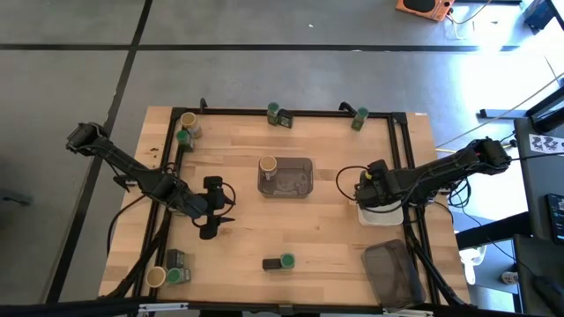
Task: Sort spices by type
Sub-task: Put the top right black seasoning can into the white bin, then put the top right green seasoning bottle into the bottom black bin
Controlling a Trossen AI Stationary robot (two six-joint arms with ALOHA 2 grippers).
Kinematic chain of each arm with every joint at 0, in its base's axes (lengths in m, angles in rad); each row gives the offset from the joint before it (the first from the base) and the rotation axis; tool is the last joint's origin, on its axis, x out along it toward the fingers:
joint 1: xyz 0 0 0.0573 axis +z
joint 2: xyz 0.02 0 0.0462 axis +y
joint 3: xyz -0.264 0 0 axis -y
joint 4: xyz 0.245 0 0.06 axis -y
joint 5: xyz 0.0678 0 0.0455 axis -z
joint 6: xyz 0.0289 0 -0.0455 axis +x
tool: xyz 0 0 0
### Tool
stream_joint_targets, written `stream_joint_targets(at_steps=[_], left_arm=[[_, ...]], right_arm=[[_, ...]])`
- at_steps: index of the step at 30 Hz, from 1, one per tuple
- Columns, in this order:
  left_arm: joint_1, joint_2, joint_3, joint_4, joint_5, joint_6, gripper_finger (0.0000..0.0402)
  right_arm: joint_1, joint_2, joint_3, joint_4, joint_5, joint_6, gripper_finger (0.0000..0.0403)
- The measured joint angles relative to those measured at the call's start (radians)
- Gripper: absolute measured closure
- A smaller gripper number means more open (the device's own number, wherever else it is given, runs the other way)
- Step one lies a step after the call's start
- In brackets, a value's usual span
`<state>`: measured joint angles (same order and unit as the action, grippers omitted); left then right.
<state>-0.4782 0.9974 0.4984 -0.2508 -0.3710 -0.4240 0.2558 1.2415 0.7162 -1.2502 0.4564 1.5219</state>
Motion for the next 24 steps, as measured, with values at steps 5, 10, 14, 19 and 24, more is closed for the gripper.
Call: stream_joint_targets(at_steps=[5, 10, 14, 19, 24], left_arm=[[0.0, 0.0, 0.0, 0.0, 0.0, 0.0, 0.0155], [0.0, 0.0, 0.0, 0.0, 0.0, 0.003, 0.0155], [0.0, 0.0, 0.0, 0.001, 0.0, 0.003, 0.0155], [0.0, 0.0, 0.0, 0.001, 0.0, 0.003, 0.0155], [0.0, 0.0, 0.0, 0.001, 0.0, 0.004, 0.0155]], right_arm=[[0.0, 0.0, 0.0, -0.006, -0.005, -0.007, 0.0222], [0.0, -0.005, 0.0, -0.015, -0.032, -0.015, 0.0199], [0.0, -0.019, 0.006, -0.03, -0.05, -0.032, 0.0163], [0.0, -0.036, 0.074, -0.112, -0.043, -0.034, 0.0116], [0.0, -0.039, 0.176, -0.201, 0.034, -0.04, 0.0096]])
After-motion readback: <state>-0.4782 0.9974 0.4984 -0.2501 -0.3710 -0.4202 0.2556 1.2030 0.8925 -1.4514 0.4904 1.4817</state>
